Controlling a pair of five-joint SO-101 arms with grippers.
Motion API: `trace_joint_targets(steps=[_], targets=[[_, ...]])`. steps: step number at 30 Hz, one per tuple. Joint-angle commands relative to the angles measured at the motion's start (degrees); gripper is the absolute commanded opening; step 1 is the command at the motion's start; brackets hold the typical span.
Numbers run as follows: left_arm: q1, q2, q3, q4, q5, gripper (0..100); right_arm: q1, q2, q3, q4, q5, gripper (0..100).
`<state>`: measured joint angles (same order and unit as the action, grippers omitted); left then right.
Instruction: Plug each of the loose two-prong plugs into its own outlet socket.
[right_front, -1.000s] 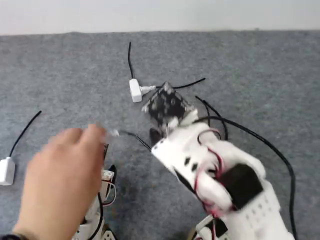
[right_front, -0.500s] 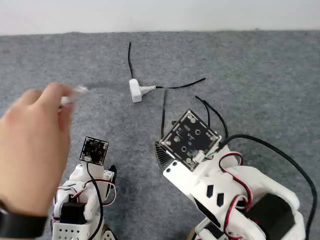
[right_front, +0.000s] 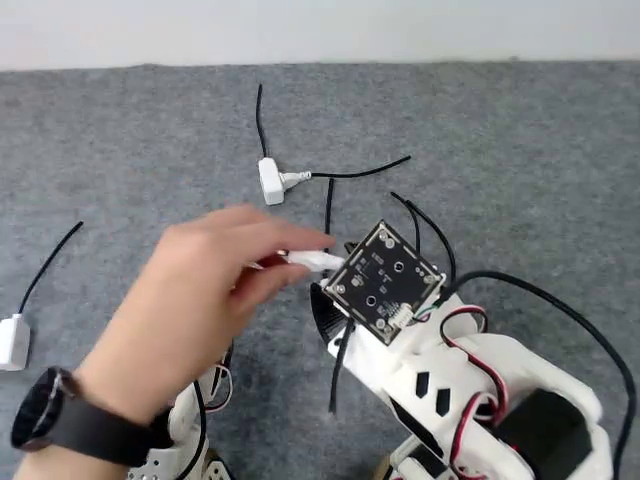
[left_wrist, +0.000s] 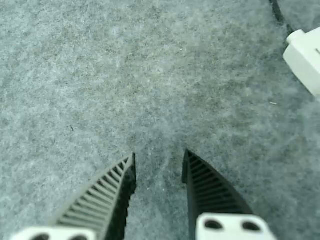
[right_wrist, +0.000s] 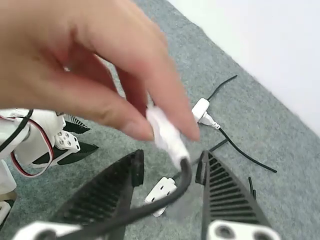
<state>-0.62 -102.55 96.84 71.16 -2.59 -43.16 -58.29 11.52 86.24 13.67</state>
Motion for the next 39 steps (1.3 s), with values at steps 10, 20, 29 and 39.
trace_joint_targets(steps=[10, 20, 29, 39], targets=[[-0.4, -1.5, -0.4, 0.4, 0.5, 16, -5.6, 0.4, -1.3, 0.5, -0.2, 17.9], [-0.4, -1.5, -0.4, 0.4, 0.5, 16, -5.5, 0.0, -0.1, 0.0, 5.6, 0.6], [-0.4, -1.5, -0.4, 0.4, 0.5, 16, -5.5, 0.0, -0.1, 0.4, 5.5, 1.6], [-0.4, -1.5, -0.4, 0.4, 0.5, 16, -1.7, 0.0, 0.2, 1.4, 7.1, 1.0]])
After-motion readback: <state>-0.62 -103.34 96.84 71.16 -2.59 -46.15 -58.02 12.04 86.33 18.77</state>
